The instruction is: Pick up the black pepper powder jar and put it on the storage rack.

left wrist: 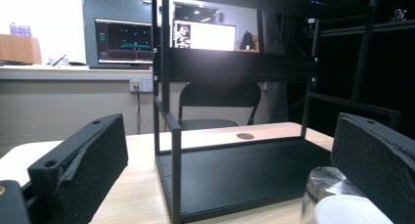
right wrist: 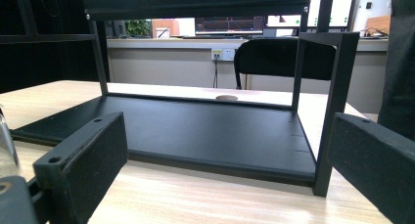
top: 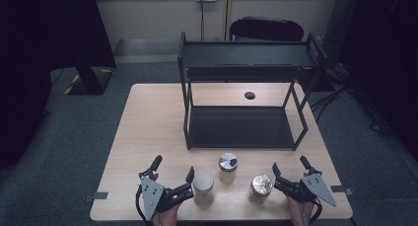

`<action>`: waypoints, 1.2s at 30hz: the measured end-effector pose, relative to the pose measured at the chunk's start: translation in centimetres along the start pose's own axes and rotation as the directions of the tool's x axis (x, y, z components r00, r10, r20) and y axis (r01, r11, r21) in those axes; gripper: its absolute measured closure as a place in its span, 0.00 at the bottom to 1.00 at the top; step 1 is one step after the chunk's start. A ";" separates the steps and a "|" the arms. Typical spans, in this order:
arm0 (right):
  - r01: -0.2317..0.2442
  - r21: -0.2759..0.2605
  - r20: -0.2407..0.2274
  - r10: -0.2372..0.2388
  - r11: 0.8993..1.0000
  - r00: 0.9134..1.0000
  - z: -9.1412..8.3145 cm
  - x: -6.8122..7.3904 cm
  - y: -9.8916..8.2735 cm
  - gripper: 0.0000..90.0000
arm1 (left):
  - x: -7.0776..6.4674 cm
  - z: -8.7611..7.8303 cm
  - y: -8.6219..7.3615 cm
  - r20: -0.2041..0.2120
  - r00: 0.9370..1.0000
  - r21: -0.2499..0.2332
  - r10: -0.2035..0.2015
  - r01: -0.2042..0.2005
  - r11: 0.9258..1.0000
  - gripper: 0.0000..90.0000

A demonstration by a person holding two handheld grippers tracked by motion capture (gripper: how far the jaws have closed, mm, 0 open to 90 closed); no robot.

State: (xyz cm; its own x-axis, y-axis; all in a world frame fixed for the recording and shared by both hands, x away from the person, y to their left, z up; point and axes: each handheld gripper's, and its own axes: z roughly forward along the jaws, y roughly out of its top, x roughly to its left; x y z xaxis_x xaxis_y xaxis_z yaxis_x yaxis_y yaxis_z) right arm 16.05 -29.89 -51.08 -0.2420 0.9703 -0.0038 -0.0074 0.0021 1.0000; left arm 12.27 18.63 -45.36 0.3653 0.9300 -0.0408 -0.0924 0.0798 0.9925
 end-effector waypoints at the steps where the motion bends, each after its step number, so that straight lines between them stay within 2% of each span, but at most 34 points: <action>1: 0.000 0.000 0.000 0.000 1.000 1.000 0.0 0.0 0.0 0.01 | -0.1 -0.1 0.1 0.002 1.000 -0.002 0.004 -0.004 1.000 0.00; 5: 0.000 0.000 0.002 0.000 1.000 1.000 0.0 0.0 0.0 0.01 | -0.3 -0.1 0.4 0.016 1.000 -0.004 0.003 -0.003 1.000 0.00; 9: -0.001 0.000 0.002 0.001 1.000 1.000 0.0 0.0 0.0 0.01 | -0.6 -0.1 0.8 0.023 1.000 0.015 0.021 -0.021 1.000 0.00; 18: 0.004 -0.001 0.001 -0.004 1.000 1.000 0.0 0.1 0.0 0.01 | -1.3 -0.1 0.6 0.035 0.999 0.011 0.035 -0.036 0.999 0.00; 25: 0.005 0.000 0.000 -0.005 1.000 1.000 0.0 0.0 0.0 0.01 | -1.8 -0.2 0.7 0.067 0.997 0.018 0.043 -0.045 0.999 0.01; 32: 0.006 -0.002 0.002 -0.006 1.000 1.000 0.0 0.1 0.0 0.01 | -1.9 -0.6 0.7 0.092 0.995 0.005 0.030 -0.030 1.000 0.00; 36: 0.012 -0.003 0.005 -0.012 1.000 1.000 0.0 0.2 -0.1 0.01 | -2.1 -0.7 0.8 0.104 0.993 0.010 0.048 -0.050 0.999 0.00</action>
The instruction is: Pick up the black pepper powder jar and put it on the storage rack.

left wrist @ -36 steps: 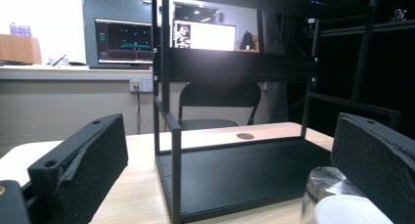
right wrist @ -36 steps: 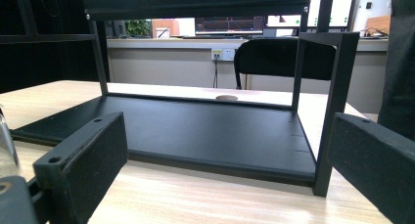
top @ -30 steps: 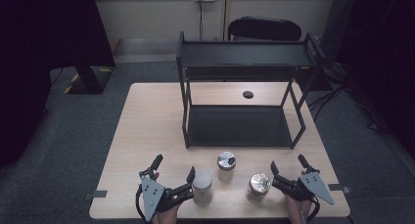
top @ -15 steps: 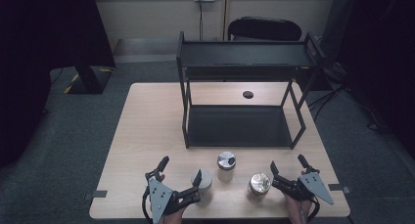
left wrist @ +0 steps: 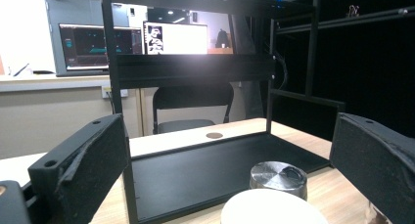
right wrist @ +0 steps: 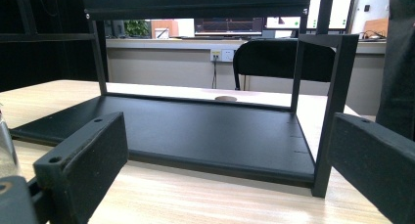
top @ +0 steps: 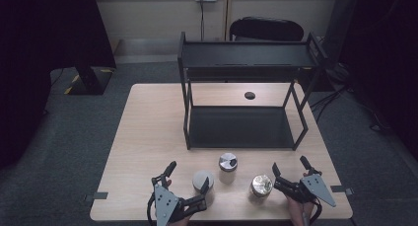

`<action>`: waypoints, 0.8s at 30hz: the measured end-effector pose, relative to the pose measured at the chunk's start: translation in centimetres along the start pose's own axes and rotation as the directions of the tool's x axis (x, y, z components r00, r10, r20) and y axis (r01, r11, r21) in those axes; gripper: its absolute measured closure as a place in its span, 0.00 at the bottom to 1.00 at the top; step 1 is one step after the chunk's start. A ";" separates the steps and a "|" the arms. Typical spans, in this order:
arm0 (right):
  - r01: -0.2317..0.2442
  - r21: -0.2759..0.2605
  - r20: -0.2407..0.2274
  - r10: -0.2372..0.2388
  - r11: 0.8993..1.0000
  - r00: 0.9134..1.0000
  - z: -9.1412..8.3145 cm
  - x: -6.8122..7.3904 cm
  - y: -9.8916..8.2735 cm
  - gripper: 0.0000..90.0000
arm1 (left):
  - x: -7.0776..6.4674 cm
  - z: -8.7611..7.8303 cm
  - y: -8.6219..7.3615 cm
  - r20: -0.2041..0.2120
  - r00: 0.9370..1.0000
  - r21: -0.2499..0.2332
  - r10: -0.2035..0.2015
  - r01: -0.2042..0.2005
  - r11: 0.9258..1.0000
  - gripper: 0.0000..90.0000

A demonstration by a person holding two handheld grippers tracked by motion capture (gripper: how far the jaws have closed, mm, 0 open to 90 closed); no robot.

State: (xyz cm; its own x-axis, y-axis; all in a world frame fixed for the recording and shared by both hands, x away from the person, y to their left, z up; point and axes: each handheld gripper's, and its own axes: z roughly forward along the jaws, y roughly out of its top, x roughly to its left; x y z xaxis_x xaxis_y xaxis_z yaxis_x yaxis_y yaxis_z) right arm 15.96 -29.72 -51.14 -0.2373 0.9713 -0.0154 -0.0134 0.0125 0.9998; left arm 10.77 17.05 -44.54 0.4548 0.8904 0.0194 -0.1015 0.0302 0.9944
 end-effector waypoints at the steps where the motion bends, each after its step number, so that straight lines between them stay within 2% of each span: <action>1: 0.002 -0.001 0.001 -0.002 1.000 1.000 0.0 0.0 0.0 0.01 | 0.0 0.0 0.0 0.004 1.000 0.002 0.001 -0.001 1.000 0.00; 24: 0.006 -0.007 0.014 -0.005 1.000 1.000 -0.1 0.3 -0.1 0.01 | -0.7 0.1 -0.6 0.035 0.999 0.032 -0.015 0.014 0.999 0.00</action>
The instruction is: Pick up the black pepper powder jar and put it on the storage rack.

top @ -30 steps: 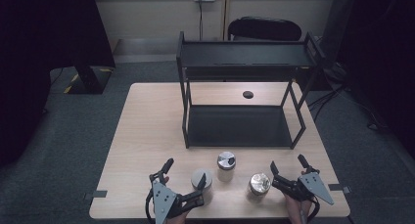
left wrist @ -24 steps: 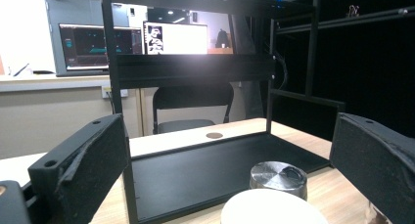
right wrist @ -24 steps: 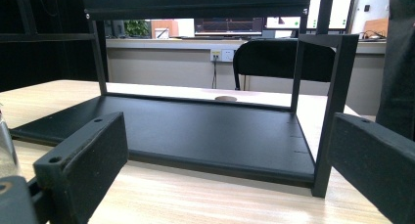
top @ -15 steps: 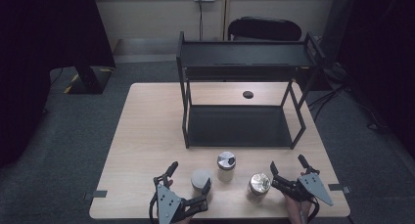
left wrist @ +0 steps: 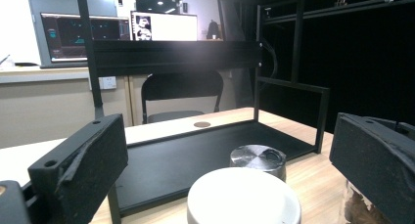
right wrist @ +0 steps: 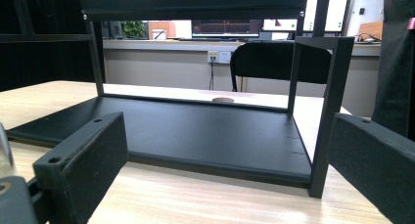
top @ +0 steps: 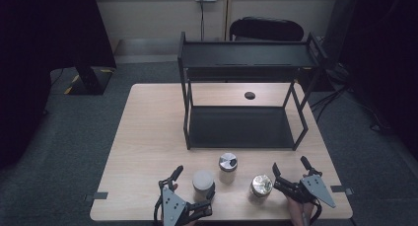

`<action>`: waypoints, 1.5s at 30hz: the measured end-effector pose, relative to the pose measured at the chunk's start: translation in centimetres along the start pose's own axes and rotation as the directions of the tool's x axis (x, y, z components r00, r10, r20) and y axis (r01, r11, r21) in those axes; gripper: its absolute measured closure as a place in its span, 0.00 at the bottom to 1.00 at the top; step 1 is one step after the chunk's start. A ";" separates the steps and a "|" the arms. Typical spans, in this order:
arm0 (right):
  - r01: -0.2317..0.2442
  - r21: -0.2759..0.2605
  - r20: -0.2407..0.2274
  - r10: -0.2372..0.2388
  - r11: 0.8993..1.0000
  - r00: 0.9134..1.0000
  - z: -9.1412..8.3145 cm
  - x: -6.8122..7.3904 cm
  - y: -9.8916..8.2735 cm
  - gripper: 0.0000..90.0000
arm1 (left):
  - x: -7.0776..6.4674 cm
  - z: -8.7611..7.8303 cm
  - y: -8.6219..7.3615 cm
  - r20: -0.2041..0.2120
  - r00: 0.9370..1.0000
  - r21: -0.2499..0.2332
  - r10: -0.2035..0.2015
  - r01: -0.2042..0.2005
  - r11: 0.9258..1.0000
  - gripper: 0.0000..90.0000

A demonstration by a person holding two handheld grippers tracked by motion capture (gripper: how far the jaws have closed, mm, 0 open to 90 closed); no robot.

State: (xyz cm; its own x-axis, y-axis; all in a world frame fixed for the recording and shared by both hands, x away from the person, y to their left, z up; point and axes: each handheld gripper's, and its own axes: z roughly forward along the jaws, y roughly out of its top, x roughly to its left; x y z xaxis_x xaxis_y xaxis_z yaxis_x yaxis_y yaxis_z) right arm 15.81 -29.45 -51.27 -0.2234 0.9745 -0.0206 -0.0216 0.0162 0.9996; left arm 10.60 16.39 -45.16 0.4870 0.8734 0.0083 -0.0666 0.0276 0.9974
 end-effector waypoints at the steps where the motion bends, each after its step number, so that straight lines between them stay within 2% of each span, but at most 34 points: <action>1: 0.000 0.000 0.000 0.000 1.000 1.000 0.0 0.0 0.0 0.01 | 0.0 0.0 -0.1 0.001 1.000 0.000 -0.001 0.001 1.000 0.00; 7: -0.002 0.000 0.000 0.002 1.000 1.000 0.0 0.0 0.0 0.01 | 0.0 0.0 -0.3 0.002 1.000 0.014 -0.003 0.003 1.000 0.00; 17: -0.006 0.002 0.000 0.006 1.000 1.000 0.0 -0.1 0.0 0.01 | -0.1 0.3 -0.6 0.019 1.000 0.070 -0.006 0.005 0.998 0.03; 43: -0.009 0.005 0.000 0.009 1.000 1.000 0.0 -0.1 0.1 0.01 | 0.9 1.2 -1.8 0.058 0.997 0.165 -0.042 0.032 0.986 0.20; 45: -0.009 0.005 0.000 0.009 1.000 1.000 0.0 -0.1 0.1 0.01 | 0.9 1.2 -1.9 0.061 0.997 0.168 -0.042 0.031 0.985 0.24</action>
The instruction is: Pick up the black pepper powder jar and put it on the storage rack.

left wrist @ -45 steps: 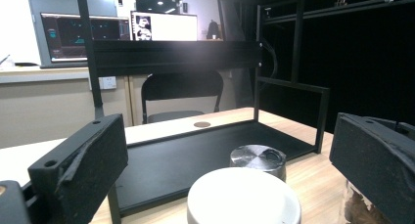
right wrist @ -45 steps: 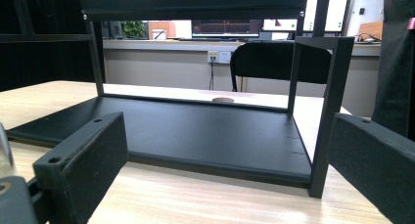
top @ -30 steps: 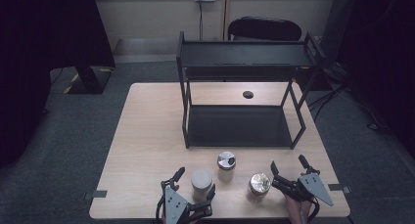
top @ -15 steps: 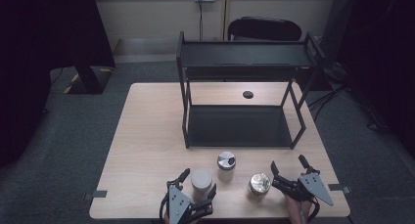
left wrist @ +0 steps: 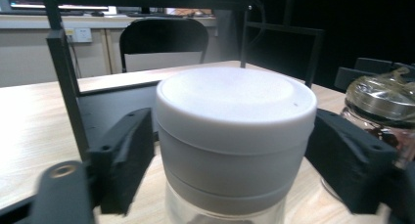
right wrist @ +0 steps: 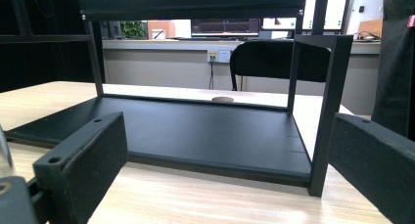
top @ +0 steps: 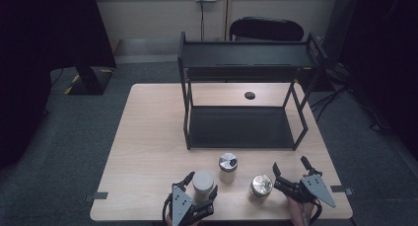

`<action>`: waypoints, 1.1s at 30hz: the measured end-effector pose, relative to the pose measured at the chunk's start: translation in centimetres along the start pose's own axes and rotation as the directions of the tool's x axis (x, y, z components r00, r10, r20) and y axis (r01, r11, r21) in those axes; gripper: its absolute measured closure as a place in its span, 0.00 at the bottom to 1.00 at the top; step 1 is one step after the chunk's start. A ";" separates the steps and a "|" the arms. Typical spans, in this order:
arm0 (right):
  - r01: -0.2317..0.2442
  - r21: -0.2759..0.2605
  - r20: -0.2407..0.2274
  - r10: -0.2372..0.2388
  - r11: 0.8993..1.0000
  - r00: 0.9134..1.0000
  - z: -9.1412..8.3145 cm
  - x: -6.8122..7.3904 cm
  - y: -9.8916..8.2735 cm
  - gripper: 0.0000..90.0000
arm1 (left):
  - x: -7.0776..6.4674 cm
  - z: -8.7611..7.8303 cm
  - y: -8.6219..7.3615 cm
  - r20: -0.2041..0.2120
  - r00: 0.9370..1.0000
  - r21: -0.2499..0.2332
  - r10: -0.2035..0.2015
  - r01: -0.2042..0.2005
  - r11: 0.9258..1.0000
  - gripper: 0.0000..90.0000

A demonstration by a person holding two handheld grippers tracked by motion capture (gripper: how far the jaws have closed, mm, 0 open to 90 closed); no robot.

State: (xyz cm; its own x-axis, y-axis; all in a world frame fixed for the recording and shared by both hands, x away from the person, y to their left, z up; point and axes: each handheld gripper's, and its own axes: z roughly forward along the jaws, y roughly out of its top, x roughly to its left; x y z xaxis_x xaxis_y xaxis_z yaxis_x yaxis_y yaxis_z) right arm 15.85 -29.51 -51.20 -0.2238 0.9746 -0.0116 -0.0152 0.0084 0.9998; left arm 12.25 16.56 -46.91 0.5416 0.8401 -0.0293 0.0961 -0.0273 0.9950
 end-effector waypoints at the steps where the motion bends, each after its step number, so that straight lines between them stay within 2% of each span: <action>1: 0.000 0.000 0.000 0.000 1.000 1.000 0.0 0.0 0.0 0.01 | 0.0 0.0 0.0 0.002 1.000 0.001 0.002 -0.002 1.000 0.24; 7: 0.000 0.000 0.000 0.000 1.000 1.000 0.0 0.0 0.0 0.01 | 0.1 0.1 -0.1 0.001 1.000 0.013 -0.005 0.005 1.000 0.29; 15: 0.000 0.000 0.000 0.000 1.000 1.000 0.0 0.0 0.0 0.01 | 0.1 0.1 -0.1 0.001 1.000 0.018 0.006 -0.006 1.000 0.37; 25: 0.000 0.000 0.000 0.000 1.000 1.000 0.0 0.0 0.0 0.01 | -0.1 0.1 0.1 -0.007 1.000 0.024 0.001 -0.001 1.000 0.38; 33: -0.001 0.000 0.000 0.001 1.000 1.000 0.0 0.0 0.0 0.01 | 0.0 0.0 0.5 -0.012 1.000 0.035 -0.025 0.025 0.999 0.38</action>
State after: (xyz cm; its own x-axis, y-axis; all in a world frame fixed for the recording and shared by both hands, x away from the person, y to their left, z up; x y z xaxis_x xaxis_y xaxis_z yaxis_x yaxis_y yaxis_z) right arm 15.86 -29.51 -51.19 -0.2234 0.9747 -0.0107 -0.0149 0.0076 0.9999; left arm 12.28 16.59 -46.42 0.5294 0.8467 -0.0526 0.1386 -0.0252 0.9900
